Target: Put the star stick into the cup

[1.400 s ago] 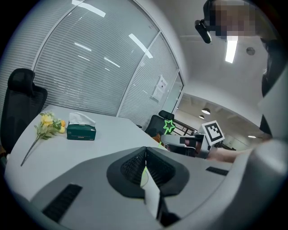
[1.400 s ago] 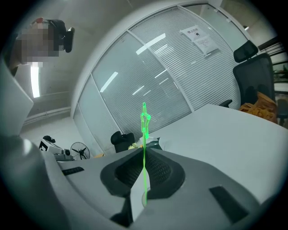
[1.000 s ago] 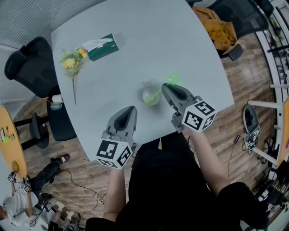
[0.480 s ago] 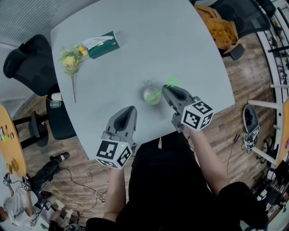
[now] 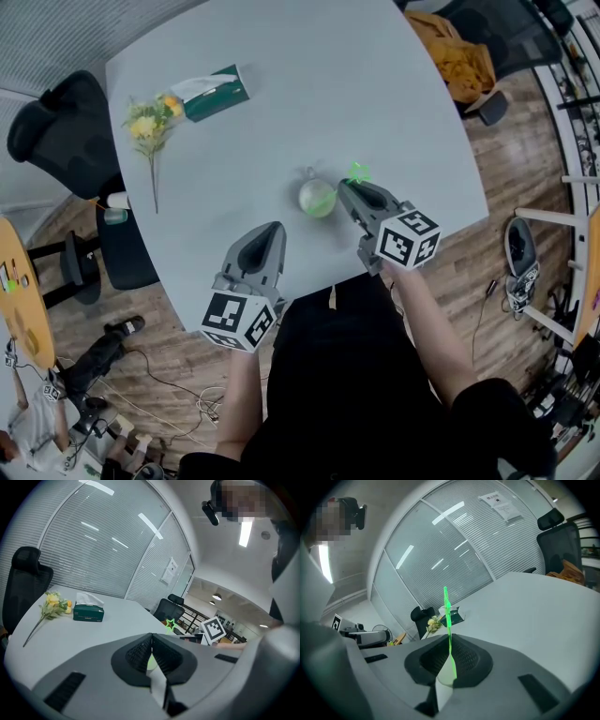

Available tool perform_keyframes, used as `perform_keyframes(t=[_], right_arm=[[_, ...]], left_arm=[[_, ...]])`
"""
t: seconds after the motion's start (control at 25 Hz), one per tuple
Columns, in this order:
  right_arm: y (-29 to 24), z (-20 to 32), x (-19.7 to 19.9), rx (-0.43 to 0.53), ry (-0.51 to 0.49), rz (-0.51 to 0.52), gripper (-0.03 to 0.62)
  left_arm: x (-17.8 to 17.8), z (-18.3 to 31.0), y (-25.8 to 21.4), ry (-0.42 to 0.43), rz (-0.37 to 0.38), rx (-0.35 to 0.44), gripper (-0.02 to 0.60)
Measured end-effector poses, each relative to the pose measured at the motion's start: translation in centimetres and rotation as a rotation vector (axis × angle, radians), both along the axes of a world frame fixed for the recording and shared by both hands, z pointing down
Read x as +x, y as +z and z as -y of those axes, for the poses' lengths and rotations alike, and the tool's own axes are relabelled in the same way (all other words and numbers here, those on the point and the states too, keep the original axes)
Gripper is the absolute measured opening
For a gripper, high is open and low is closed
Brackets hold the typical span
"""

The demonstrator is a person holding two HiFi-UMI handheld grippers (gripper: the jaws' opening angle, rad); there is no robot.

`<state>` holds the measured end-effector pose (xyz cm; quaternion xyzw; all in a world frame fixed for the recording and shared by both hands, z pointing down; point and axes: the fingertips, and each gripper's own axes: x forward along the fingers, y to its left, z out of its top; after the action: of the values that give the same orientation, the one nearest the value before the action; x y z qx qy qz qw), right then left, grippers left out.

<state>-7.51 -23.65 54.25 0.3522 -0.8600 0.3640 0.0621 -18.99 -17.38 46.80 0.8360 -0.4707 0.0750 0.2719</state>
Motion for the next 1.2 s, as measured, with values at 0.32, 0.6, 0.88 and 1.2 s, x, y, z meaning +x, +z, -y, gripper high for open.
perform_keyframes(t=[0.32,0.6,0.88,1.2], right_arm=[[0.7,0.2,0.5,-0.009,0.028,0.002,0.026],[1.2,0.6,1.1,-0.007,0.047,-0.032,0.028],[1.8,0.8,1.9,-0.01,0.069,-0.06,0.032],[2.3,0.7,2.4,-0.015,0.086,-0.077,0.046]], left_arm=[[0.0,-0.1,0.0,-0.002,-0.001,0.005,-0.002],[-0.1,-0.3,-0.2,-0.004,-0.003,0.011,-0.002],[-0.1,-0.5,-0.4,-0.011,-0.001,0.02,-0.002],[0.1,-0.8,-0.6,-0.01,0.002,0.023,-0.002]])
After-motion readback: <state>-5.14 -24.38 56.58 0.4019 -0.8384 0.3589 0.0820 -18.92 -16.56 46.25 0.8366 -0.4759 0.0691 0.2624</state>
